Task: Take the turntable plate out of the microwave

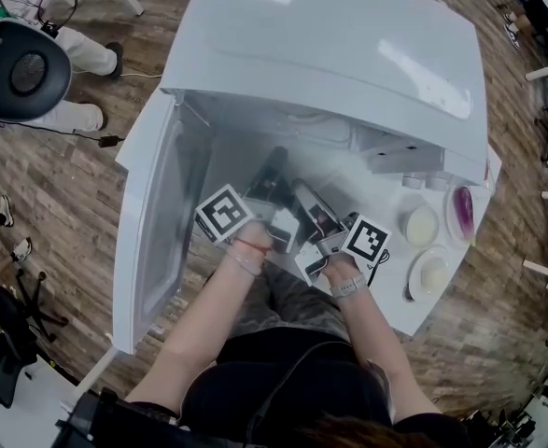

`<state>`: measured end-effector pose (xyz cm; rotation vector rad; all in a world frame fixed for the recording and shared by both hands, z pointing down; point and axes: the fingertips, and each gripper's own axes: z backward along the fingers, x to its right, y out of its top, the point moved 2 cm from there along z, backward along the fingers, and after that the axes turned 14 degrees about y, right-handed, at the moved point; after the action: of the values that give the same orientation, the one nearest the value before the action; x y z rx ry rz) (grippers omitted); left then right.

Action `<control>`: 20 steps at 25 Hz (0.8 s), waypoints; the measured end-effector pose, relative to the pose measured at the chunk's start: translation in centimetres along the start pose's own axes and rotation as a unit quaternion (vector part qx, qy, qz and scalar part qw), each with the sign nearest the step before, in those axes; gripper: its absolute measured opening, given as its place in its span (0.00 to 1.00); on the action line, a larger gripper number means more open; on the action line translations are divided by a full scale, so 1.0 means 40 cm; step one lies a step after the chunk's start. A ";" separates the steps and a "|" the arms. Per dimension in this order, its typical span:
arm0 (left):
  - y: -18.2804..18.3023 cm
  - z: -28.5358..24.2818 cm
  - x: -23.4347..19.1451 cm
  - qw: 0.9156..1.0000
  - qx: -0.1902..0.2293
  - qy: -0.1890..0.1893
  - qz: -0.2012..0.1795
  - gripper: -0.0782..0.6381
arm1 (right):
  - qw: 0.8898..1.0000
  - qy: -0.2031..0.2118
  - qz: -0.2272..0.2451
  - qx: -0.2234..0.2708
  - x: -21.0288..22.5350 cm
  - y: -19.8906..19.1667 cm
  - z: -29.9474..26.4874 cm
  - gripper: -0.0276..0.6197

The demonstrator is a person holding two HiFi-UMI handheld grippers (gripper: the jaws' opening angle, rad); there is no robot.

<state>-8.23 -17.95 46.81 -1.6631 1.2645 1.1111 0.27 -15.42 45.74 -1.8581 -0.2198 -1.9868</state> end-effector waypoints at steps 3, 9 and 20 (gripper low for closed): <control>0.002 0.000 0.001 1.000 0.001 -0.001 0.000 0.16 | 1.000 -0.024 0.017 0.002 0.009 0.014 0.012 0.19; 0.001 -0.001 0.015 1.000 -0.002 -0.020 0.017 0.15 | 0.997 -0.052 0.028 0.057 0.032 0.103 0.050 0.26; 0.004 0.002 0.014 1.000 -0.006 -0.025 0.018 0.15 | 0.994 -0.039 0.010 0.106 0.052 0.202 0.019 0.27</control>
<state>-8.32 -18.10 46.26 -1.6172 1.2631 1.1763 4.12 -22.82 46.57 -1.7963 -0.4158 -1.8011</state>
